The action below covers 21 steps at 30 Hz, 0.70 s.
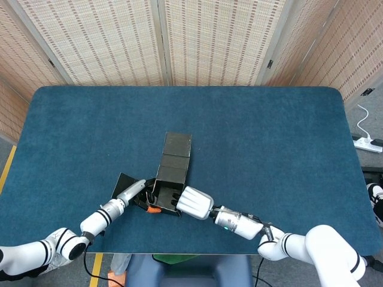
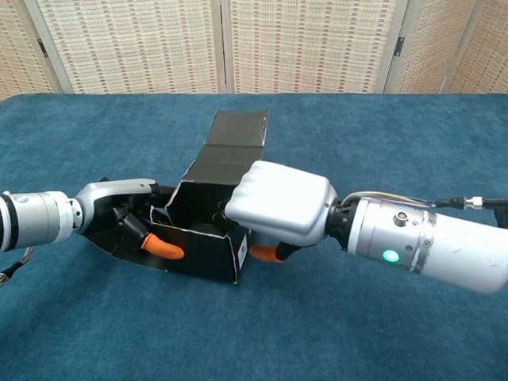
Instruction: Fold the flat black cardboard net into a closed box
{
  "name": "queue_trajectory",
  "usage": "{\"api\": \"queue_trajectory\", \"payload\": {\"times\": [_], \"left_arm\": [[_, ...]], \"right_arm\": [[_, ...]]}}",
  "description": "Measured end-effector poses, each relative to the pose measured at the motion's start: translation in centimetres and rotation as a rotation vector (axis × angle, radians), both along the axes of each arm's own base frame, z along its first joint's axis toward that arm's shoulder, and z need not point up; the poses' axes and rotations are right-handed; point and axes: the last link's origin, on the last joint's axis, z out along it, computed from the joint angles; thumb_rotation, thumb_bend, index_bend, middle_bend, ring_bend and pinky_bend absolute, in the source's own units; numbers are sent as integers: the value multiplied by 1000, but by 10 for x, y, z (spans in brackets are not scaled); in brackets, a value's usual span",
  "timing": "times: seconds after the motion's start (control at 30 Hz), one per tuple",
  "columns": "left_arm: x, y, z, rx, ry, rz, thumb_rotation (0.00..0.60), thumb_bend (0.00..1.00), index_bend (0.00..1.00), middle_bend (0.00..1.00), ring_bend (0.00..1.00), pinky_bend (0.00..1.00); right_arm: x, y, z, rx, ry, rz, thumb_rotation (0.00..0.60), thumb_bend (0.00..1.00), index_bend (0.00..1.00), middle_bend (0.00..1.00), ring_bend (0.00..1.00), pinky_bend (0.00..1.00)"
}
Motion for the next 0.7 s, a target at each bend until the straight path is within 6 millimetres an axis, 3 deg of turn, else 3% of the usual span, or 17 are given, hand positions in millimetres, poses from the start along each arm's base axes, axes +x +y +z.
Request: {"api": "queue_trajectory", "payload": {"times": [0.2, 0.3, 0.4, 0.47, 0.53, 0.6, 0.7], "left_arm": [[0, 0, 0, 11, 8, -8, 600, 234, 423, 425, 544, 740], [1, 1, 0, 23, 7, -9, 600, 234, 423, 426, 544, 734], [2, 1, 1, 35, 8, -17, 600, 233, 423, 426, 543, 715], [3, 0, 1, 42, 8, -22, 600, 233, 423, 424, 540, 702], [4, -1, 2, 55, 14, -32, 600, 234, 421, 422, 515, 692], [5, -2, 2, 64, 19, -38, 600, 235, 414, 417, 477, 681], [7, -3, 2, 75, 24, -41, 600, 236, 377, 391, 418, 641]], "right_arm": [[-4, -1, 2, -8, 7, 11, 600, 322, 846, 865, 834, 1000], [-6, -3, 5, -16, 7, 20, 600, 322, 774, 772, 831, 1000], [-9, -6, 10, -29, 14, 29, 600, 312, 483, 530, 813, 1000], [-11, -8, 12, -33, 23, 31, 600, 262, 234, 327, 795, 1000], [-13, -8, 14, -30, 30, 30, 600, 195, 66, 186, 770, 1000], [-13, -9, 15, -24, 36, 26, 600, 133, 1, 99, 747, 1000], [-13, -10, 18, -25, 36, 17, 600, 80, 0, 27, 719, 1000]]}}
